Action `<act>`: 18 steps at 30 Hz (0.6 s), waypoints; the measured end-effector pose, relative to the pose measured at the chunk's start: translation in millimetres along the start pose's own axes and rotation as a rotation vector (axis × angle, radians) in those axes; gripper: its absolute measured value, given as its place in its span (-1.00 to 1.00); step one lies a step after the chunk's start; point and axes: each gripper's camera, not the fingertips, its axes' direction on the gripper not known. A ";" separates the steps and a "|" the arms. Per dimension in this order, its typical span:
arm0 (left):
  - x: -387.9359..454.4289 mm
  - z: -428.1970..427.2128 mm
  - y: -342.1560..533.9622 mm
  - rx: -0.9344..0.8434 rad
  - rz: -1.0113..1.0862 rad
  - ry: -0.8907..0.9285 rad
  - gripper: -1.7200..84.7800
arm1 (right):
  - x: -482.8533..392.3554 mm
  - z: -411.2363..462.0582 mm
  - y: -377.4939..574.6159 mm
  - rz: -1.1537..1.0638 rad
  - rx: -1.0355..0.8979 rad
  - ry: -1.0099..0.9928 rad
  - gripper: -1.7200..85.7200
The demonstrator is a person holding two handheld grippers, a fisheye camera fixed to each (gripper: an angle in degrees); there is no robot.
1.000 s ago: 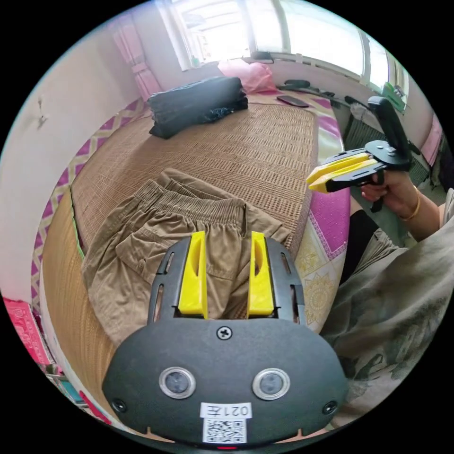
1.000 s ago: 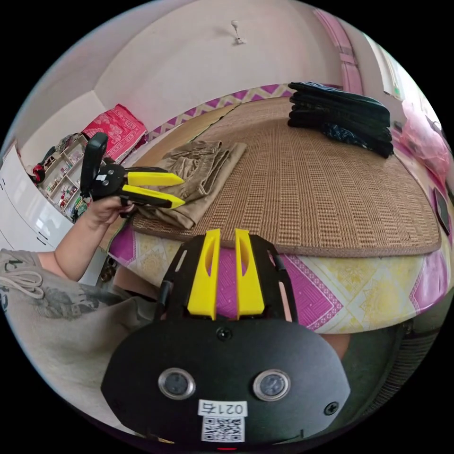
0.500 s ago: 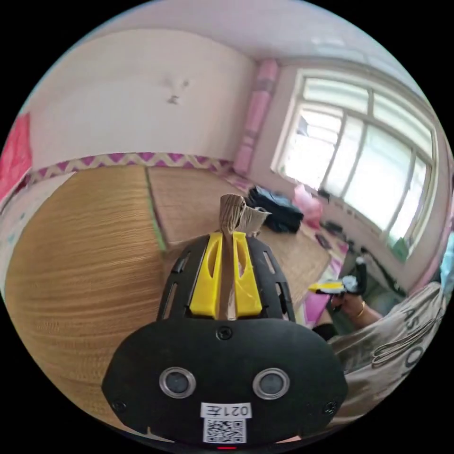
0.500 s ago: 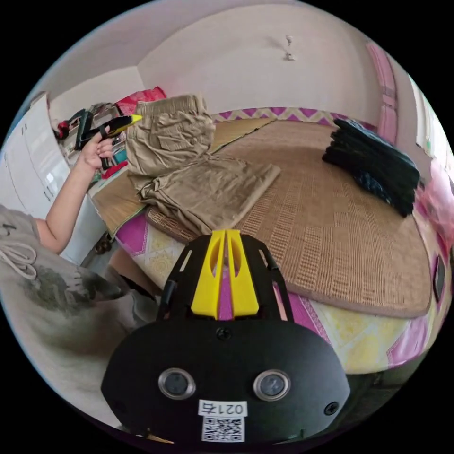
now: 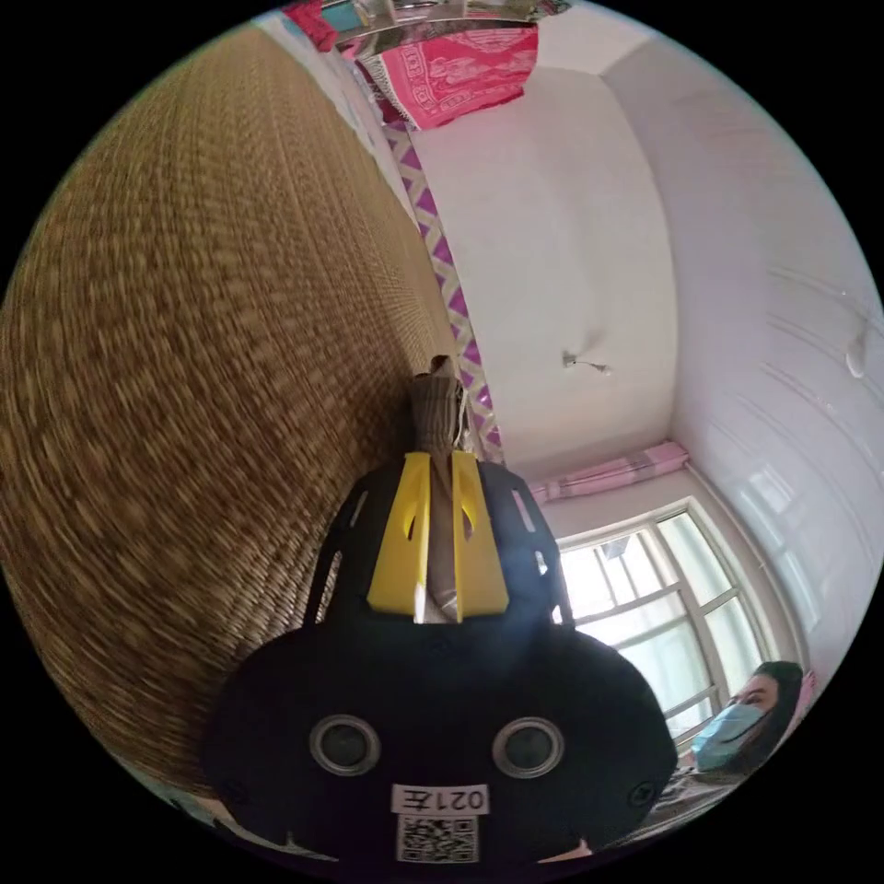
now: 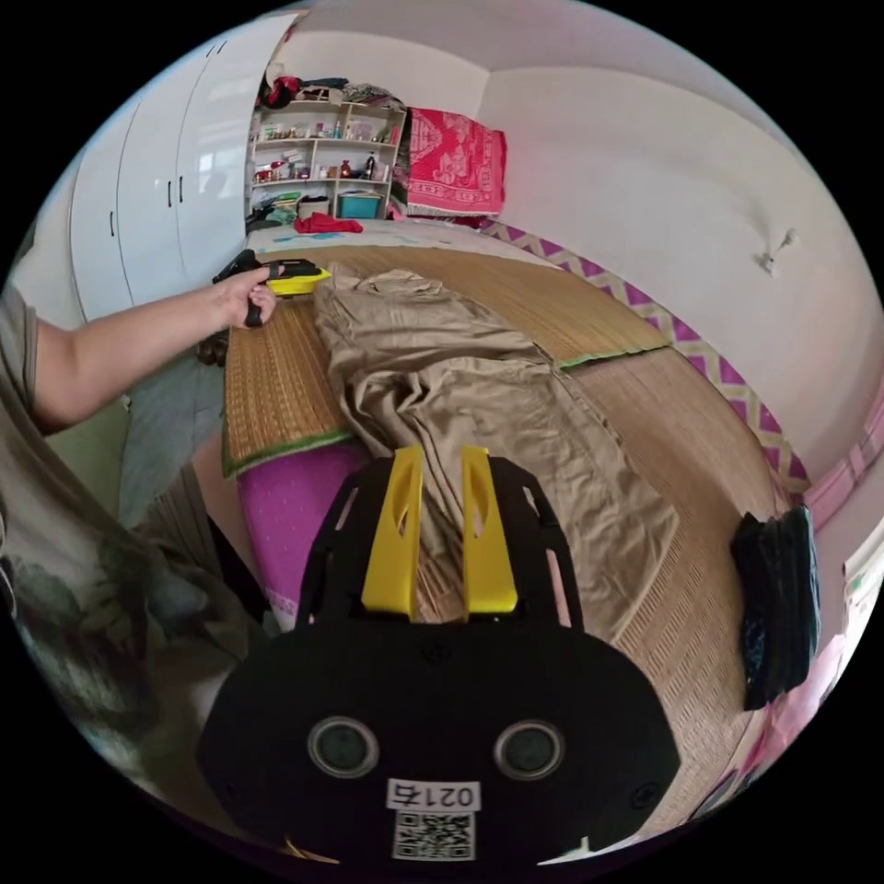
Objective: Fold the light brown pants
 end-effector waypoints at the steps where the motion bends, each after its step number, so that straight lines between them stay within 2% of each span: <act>1: -10.1 -5.1 0.1 0.003 0.021 -0.019 -0.89 | 1.4 12.7 -12.9 -0.005 -0.009 -0.036 -0.77; 9: -86.6 -38.6 -1.4 0.015 0.080 -0.024 -0.88 | 21.9 112.1 -57.9 0.067 -0.078 -0.134 -0.79; 12: -117.0 -47.8 -3.8 0.008 0.075 -0.016 -0.88 | 30.1 145.1 -56.3 0.054 -0.145 -0.107 -0.91; 15: -144.3 -55.6 -5.3 0.006 0.073 -0.015 -0.88 | 82.0 120.3 -38.6 0.200 -0.020 -0.226 -0.96; 18: -169.7 -62.3 -6.4 0.010 0.071 -0.016 -0.88 | 164.3 54.0 9.7 0.403 0.180 -0.293 -0.97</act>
